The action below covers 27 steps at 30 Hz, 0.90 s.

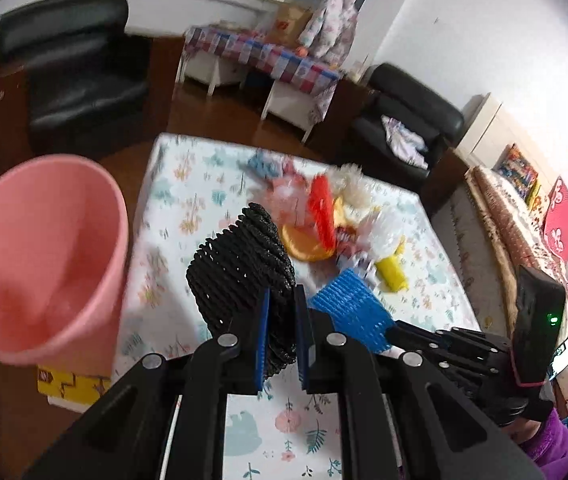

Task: Collect trash
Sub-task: 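Carry both nets to the pink bucket and open both tools to drop them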

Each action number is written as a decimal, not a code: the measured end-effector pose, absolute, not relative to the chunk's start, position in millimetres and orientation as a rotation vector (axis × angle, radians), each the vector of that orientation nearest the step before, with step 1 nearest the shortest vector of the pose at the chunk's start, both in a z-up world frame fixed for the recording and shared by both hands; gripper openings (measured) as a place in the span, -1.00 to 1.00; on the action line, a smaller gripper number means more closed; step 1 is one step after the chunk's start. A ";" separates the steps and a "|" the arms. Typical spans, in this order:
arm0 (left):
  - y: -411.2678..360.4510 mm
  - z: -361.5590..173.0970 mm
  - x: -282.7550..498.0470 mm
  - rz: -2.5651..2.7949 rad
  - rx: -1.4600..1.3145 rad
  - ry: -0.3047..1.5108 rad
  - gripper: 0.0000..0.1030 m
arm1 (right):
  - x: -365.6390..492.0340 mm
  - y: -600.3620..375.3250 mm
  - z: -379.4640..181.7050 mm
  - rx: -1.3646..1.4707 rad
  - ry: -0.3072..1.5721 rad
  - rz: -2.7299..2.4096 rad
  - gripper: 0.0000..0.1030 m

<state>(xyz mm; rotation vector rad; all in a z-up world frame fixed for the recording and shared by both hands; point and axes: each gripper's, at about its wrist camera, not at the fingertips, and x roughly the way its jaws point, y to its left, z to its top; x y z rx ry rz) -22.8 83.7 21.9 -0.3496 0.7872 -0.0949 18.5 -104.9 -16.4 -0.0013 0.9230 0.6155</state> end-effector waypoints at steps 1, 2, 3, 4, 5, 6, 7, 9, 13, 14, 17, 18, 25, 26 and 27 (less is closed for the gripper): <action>87.3 28.1 -25.3 -0.090 -0.343 0.763 -0.79 | 18.0 -104.2 -9.4 -0.004 0.906 0.619 -0.89; 89.9 32.7 -27.2 -0.085 -0.338 0.746 -0.79 | 17.3 -99.7 3.1 -0.011 0.869 0.630 -0.90; 93.7 39.0 -29.3 -0.073 -0.330 0.724 -0.79 | 17.2 -96.3 9.9 -0.014 0.847 0.638 -0.90; 99.6 46.8 -32.5 -0.056 -0.319 0.696 -0.79 | 17.7 -89.9 19.8 -0.019 0.817 0.652 -0.90; 103.3 52.0 -35.0 -0.044 -0.313 0.678 -0.79 | 18.8 -84.0 25.2 -0.019 0.798 0.664 -0.90; 108.7 58.0 -37.8 -0.027 -0.307 0.659 -0.79 | 19.9 -76.9 34.0 -0.020 0.777 0.683 -0.90; 116.5 64.3 -41.6 -0.002 -0.301 0.639 -0.79 | 21.6 -67.2 41.8 -0.025 0.759 0.698 -0.90; 130.1 72.0 -47.6 0.036 -0.298 0.617 -0.79 | 24.9 -47.5 52.7 -0.030 0.746 0.731 -0.90; 160.8 76.6 -57.4 0.128 -0.297 0.611 -0.79 | 31.7 -6.9 60.0 -0.044 0.742 0.782 -0.89; 167.7 76.1 -59.0 0.146 -0.299 0.614 -0.79 | 31.1 4.8 58.9 -0.055 0.737 0.790 -0.89; 188.1 70.9 -64.4 0.198 -0.309 0.629 -0.79 | 32.0 39.6 58.3 -0.065 0.749 0.850 -0.90; 193.2 68.4 -65.6 0.211 -0.311 0.635 -0.79 | 31.8 47.9 58.6 -0.066 0.756 0.862 -0.89; 220.1 44.3 -70.7 0.289 -0.318 0.694 -0.79 | 31.3 117.3 45.1 -0.116 0.798 0.933 -0.89; 219.5 40.2 -69.8 0.294 -0.320 0.703 -0.79 | 31.2 124.1 41.5 -0.115 0.809 0.940 -0.89; 222.2 37.3 -71.1 0.297 -0.323 0.710 -0.79 | 31.9 131.1 36.7 -0.111 0.823 0.945 -0.89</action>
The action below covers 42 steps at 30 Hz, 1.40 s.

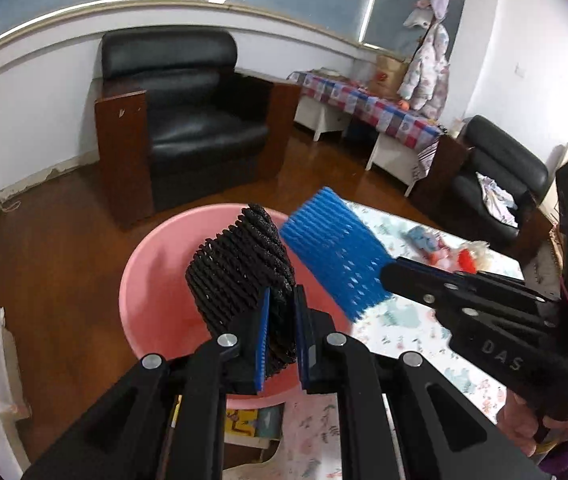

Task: Collect trash
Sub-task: 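Carry both nets to the pink bucket and open both tools to drop them, then grasp the red foam net with the left tool while the right tool grasps the white bag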

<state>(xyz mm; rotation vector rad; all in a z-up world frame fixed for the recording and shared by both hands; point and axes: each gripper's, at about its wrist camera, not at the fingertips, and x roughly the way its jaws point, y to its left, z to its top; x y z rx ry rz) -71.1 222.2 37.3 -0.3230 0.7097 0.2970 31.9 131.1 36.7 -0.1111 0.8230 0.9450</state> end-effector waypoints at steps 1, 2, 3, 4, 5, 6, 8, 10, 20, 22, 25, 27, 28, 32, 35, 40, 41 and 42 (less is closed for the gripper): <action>225.2 33.7 -70.9 0.305 -0.324 0.719 -0.79 | 32.3 132.6 34.8 -0.109 0.831 0.949 -0.89; 226.7 31.5 -70.7 0.308 -0.324 0.725 -0.78 | 32.8 136.4 31.8 -0.109 0.837 0.948 -0.89; 227.7 28.6 -69.7 0.311 -0.322 0.733 -0.78 | 34.0 141.5 26.5 -0.112 0.848 0.943 -0.89; 229.6 25.3 -68.6 0.316 -0.318 0.742 -0.78 | 34.9 145.4 22.5 -0.114 0.858 0.941 -0.89; 230.5 23.3 -65.9 0.320 -0.316 0.749 -0.77 | 35.6 148.4 20.2 -0.114 0.865 0.939 -0.89; 231.2 21.4 -65.3 0.322 -0.315 0.754 -0.76 | 37.0 151.2 15.8 -0.111 0.880 0.935 -0.88; 232.1 20.1 -64.0 0.331 -0.308 0.760 -0.61 | 39.6 153.5 9.9 -0.096 0.906 0.933 -0.86; 232.3 21.3 -66.1 0.346 -0.297 0.755 -0.52 | 39.9 155.3 6.7 -0.082 0.919 0.937 -0.72; 227.8 40.9 -77.0 0.371 -0.271 0.727 -0.19 | 37.0 132.7 17.1 0.019 0.870 0.947 -0.27; 225.6 41.9 -78.0 0.367 -0.276 0.722 -0.19 | 30.0 122.9 20.7 0.018 0.843 0.947 -0.26; 217.6 42.8 -79.4 0.353 -0.287 0.718 -0.19 | 22.8 105.7 24.7 0.024 0.820 0.935 -0.25; 209.8 43.3 -81.5 0.342 -0.284 0.718 -0.19 | 20.0 94.8 26.4 0.041 0.826 0.937 -0.25; 204.3 43.9 -83.0 0.333 -0.281 0.716 -0.19 | 18.9 89.5 26.2 0.050 0.832 0.930 -0.25; 187.6 45.3 -85.3 0.301 -0.270 0.710 -0.19 | 13.1 64.0 23.8 0.077 0.860 0.894 -0.25; 175.4 44.2 -81.2 0.273 -0.274 0.709 -0.19 | 11.9 44.2 18.2 0.101 0.882 0.853 -0.25; 154.6 41.0 -63.0 0.220 -0.265 0.724 -0.19 | 16.8 7.6 15.7 0.091 0.839 0.785 -0.25; 148.8 40.8 -57.1 0.208 -0.258 0.728 -0.19 | 19.3 -1.7 14.2 0.102 0.838 0.785 -0.25; 144.1 40.5 -51.6 0.197 -0.251 0.731 -0.19 | 21.4 -8.9 13.4 0.108 0.838 0.780 -0.25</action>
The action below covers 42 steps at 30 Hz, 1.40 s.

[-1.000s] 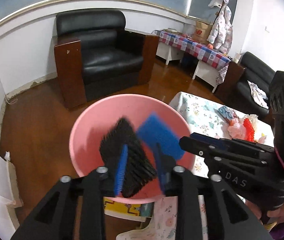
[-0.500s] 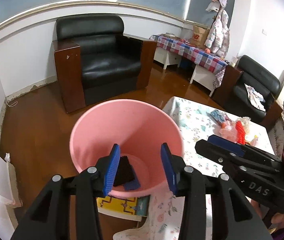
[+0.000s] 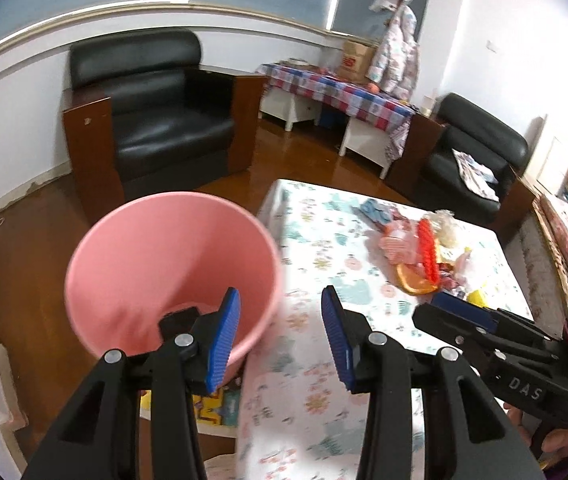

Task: Collect trash
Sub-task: 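Grasp the red foam net with the left tool while the right tool grasps the white bag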

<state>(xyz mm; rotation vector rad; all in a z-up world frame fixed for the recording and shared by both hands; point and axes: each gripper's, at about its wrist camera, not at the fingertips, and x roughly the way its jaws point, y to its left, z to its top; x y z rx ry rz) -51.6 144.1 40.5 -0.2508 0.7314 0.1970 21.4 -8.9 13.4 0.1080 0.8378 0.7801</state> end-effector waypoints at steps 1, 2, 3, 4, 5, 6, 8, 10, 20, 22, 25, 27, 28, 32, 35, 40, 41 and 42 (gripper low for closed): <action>139.6 40.5 -46.2 0.186 -0.245 0.734 -0.19 | 24.1 -18.6 10.9 0.118 0.837 0.768 -0.25; 133.4 40.5 -39.5 0.167 -0.237 0.736 -0.19 | 27.1 -27.5 8.7 0.125 0.835 0.748 -0.25; 128.6 40.6 -34.4 0.154 -0.230 0.737 -0.19 | 29.7 -35.5 6.7 0.127 0.833 0.733 -0.25; 123.6 40.4 -29.2 0.140 -0.222 0.740 -0.19 | 31.8 -42.2 4.9 0.124 0.830 0.720 -0.25; 115.8 39.6 -20.3 0.117 -0.208 0.745 -0.19 | 33.9 -48.7 3.9 0.114 0.825 0.697 -0.25; 109.1 39.2 -14.0 0.100 -0.198 0.748 -0.19 | 37.4 -58.6 2.3 0.095 0.818 0.654 -0.25; 96.6 38.5 -0.4 0.064 -0.182 0.751 -0.19 | 45.2 -76.5 1.4 0.091 0.811 0.595 -0.25; 83.2 37.6 16.5 0.016 -0.173 0.754 -0.19 | 52.1 -91.1 2.9 0.106 0.800 0.559 -0.25; 17.7 29.5 89.5 -0.112 -0.078 0.770 -0.19 | 82.1 -157.2 -10.6 0.177 0.774 0.425 -0.25; 9.1 26.5 100.4 -0.110 -0.042 0.770 -0.19 | 85.2 -161.0 -14.0 0.196 0.784 0.429 -0.25; -1.4 16.1 117.1 -0.095 0.010 0.784 -0.19 | 86.6 -161.8 -14.7 0.206 0.782 0.447 -0.25; -3.9 9.0 125.7 -0.085 0.023 0.802 -0.19 | 86.3 -159.3 -15.5 0.203 0.778 0.462 -0.25; -4.3 6.6 128.0 -0.083 0.023 0.810 -0.19 | 85.0 -158.3 -15.8 0.203 0.776 0.467 -0.25; -1.7 -7.0 134.8 -0.078 0.007 0.845 -0.57 | 85.2 -156.7 -16.8 0.220 0.784 0.480 -0.25; -1.6 -11.0 132.0 -0.092 -0.004 0.855 -0.82 | 86.3 -156.0 -17.3 0.225 0.792 0.483 -0.25; 6.3 1.0 115.2 -0.110 -0.066 0.814 -0.85 | 89.9 -151.8 -15.2 0.225 0.801 0.489 -0.25; 7.3 4.6 112.3 -0.112 -0.073 0.805 -0.85 | 91.7 -149.6 -14.4 0.222 0.802 0.488 -0.25; 10.2 10.1 106.4 -0.115 -0.082 0.789 -0.85 | 92.8 -148.0 -13.6 0.219 0.803 0.489 -0.25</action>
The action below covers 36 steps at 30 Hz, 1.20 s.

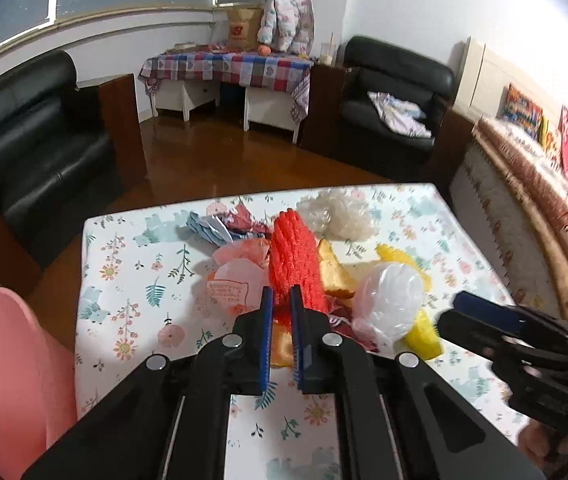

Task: Collect trash
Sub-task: 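Grasp the red foam net with the left tool while the right tool grasps the white bag, then carry the red net and white bag over the bucket and release both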

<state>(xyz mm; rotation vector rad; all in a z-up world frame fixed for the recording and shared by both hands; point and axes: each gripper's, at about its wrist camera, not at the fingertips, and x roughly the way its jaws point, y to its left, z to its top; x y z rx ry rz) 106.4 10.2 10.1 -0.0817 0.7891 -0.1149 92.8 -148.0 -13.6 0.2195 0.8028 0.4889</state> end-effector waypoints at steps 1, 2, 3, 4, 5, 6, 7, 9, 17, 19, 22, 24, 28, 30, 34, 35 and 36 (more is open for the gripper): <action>10.9 14.1 103.0 -0.116 -0.084 0.781 -0.85 | 94.4 -146.2 -12.4 0.218 0.802 0.491 -0.24; 12.8 19.1 97.2 -0.118 -0.088 0.769 -0.85 | 95.8 -144.5 -11.4 0.216 0.800 0.492 -0.13; 15.5 23.5 91.4 -0.119 -0.094 0.757 -0.85 | 97.4 -142.3 -9.7 0.213 0.792 0.492 -0.04; 17.4 26.5 87.2 -0.121 -0.098 0.751 -0.85 | 98.8 -140.5 -8.0 0.207 0.785 0.491 -0.03; 21.1 30.5 80.0 -0.122 -0.104 0.743 -0.85 | 100.9 -138.3 -6.7 0.196 0.780 0.489 -0.03; 23.0 33.0 75.0 -0.120 -0.106 0.738 -0.85 | 103.5 -135.5 -6.0 0.180 0.776 0.487 -0.03; 25.3 35.7 68.8 -0.120 -0.108 0.734 -0.85 | 106.6 -133.0 -6.4 0.166 0.773 0.485 -0.03; 29.6 38.9 60.2 -0.115 -0.112 0.729 -0.85 | 113.1 -129.5 -9.4 0.145 0.778 0.482 -0.03; 50.1 43.6 28.7 -0.083 -0.158 0.716 -0.85 | 113.1 -122.8 -29.3 0.147 0.857 0.492 -0.43; 52.4 43.3 24.3 -0.081 -0.165 0.714 -0.85 | 108.4 -123.4 -31.6 0.151 0.869 0.488 -0.62; 56.1 44.1 18.1 -0.079 -0.176 0.706 -0.85 | 99.4 -128.1 -28.5 0.177 0.861 0.481 -0.73; 59.2 46.5 12.9 -0.079 -0.184 0.695 -0.85 | 92.1 -132.3 -21.6 0.187 0.839 0.478 -0.75; 64.6 52.8 3.6 -0.078 -0.199 0.669 -0.85 | 77.8 -138.4 -0.9 0.194 0.777 0.465 -0.76; 68.6 56.3 -2.4 -0.074 -0.206 0.653 -0.85 | 71.7 -140.2 9.2 0.193 0.748 0.465 -0.76; 77.1 62.1 -10.5 -0.058 -0.216 0.633 -0.85 | 63.4 -135.4 24.7 0.189 0.719 0.484 -0.76; 81.4 63.9 -14.3 -0.048 -0.218 0.627 -0.85 | 61.5 -130.6 28.2 0.186 0.715 0.497 -0.76; 86.1 65.6 -18.3 -0.037 -0.221 0.620 -0.85 | 59.9 -125.9 31.0 0.180 0.711 0.511 -0.76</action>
